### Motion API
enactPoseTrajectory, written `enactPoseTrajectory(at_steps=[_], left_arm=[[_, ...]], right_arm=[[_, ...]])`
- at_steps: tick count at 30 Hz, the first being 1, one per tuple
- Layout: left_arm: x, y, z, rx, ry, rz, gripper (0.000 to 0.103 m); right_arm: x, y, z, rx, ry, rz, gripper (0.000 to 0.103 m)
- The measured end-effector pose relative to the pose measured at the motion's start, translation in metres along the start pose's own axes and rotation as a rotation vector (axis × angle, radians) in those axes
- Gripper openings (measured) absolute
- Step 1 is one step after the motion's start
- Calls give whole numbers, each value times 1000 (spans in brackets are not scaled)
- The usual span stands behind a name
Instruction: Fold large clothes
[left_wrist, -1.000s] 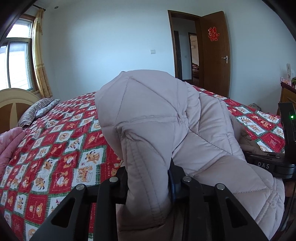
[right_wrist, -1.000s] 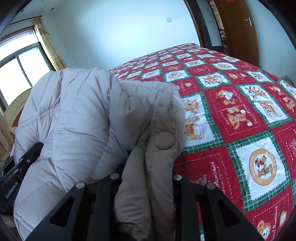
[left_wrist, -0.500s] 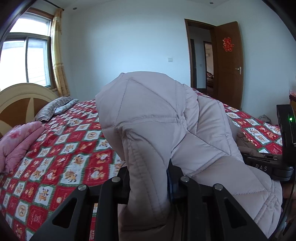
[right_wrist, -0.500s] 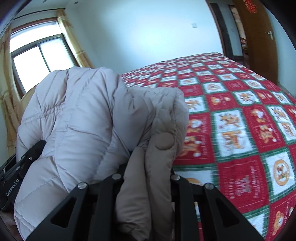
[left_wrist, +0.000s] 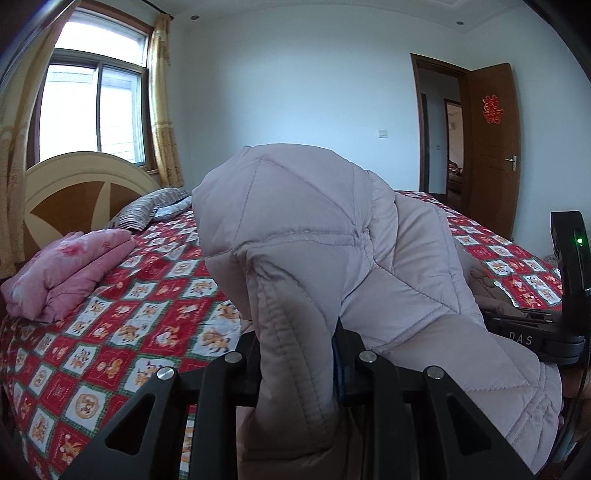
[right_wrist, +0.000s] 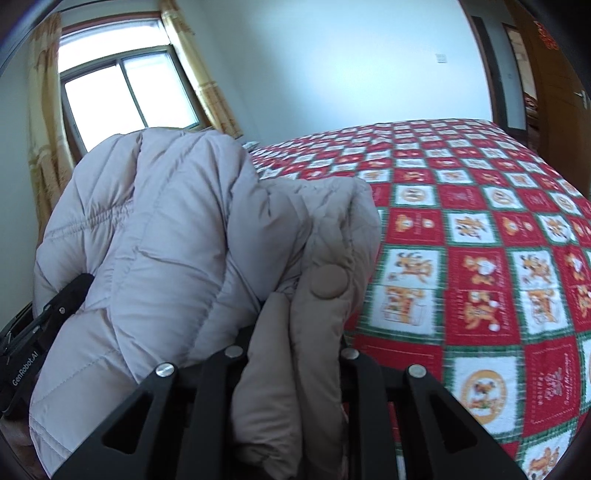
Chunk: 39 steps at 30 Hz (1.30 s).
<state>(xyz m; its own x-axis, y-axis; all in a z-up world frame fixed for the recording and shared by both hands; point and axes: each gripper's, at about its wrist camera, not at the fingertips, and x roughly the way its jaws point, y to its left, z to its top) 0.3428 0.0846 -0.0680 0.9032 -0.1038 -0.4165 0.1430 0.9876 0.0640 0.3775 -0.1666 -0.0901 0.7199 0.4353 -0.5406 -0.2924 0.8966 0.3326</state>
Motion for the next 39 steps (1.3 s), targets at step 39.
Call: enactPoseTrajectory(at_steps=[39], left_arm=[[20, 108, -73, -138, 115, 149, 56]], right_arm=[[77, 74, -19, -121, 170, 26, 23]])
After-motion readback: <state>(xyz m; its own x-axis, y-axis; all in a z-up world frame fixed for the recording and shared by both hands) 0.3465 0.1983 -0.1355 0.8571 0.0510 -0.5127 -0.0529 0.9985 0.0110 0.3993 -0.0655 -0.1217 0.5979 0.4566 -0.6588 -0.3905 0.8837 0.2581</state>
